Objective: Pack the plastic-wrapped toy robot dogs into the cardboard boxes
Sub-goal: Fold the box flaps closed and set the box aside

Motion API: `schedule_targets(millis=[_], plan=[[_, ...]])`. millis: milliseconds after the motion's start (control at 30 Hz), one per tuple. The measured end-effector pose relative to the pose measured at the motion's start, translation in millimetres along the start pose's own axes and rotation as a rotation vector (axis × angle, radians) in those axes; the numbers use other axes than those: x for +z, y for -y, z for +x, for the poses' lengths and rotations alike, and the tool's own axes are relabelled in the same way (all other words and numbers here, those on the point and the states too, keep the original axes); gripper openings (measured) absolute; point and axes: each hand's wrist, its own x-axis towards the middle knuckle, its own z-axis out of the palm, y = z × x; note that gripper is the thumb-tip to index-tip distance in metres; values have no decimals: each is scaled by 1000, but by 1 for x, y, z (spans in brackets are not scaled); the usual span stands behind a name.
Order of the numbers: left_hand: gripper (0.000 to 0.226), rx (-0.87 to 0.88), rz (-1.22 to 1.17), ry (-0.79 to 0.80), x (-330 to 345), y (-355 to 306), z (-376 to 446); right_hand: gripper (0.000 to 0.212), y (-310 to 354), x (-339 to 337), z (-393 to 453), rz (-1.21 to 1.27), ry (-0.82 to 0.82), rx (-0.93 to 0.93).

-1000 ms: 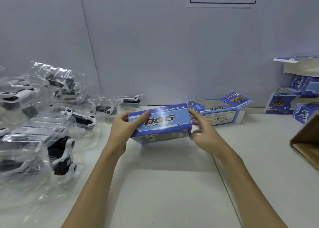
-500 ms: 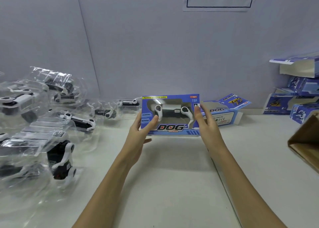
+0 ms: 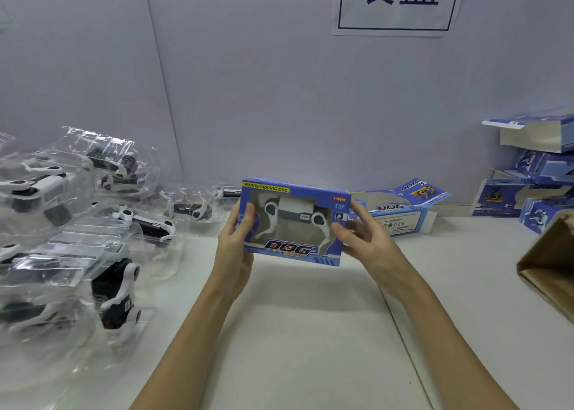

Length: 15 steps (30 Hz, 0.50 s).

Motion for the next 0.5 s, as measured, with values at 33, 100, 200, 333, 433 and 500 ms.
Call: schedule_targets(millis=[33, 100, 200, 333, 433, 500], plan=[[48, 12, -3, -10, -3, 0, 1, 71, 1, -4, -2, -24, 58, 12], [35, 30, 15, 27, -7, 0, 0, 72, 3, -9, -4, -39, 110, 26], [21, 32, 76, 102, -7, -2, -5, 66, 7, -9, -6, 40, 96, 87], [38, -21, 74, 70, -4, -2, -3, 50, 12, -7, -8, -16, 98, 182], [71, -106, 68, -16, -1, 1, -2, 50, 16, -1, -9, 141, -21, 181], [92, -157, 194, 73, 4, 5, -7, 59, 18, 2, -9, 182, -32, 172]])
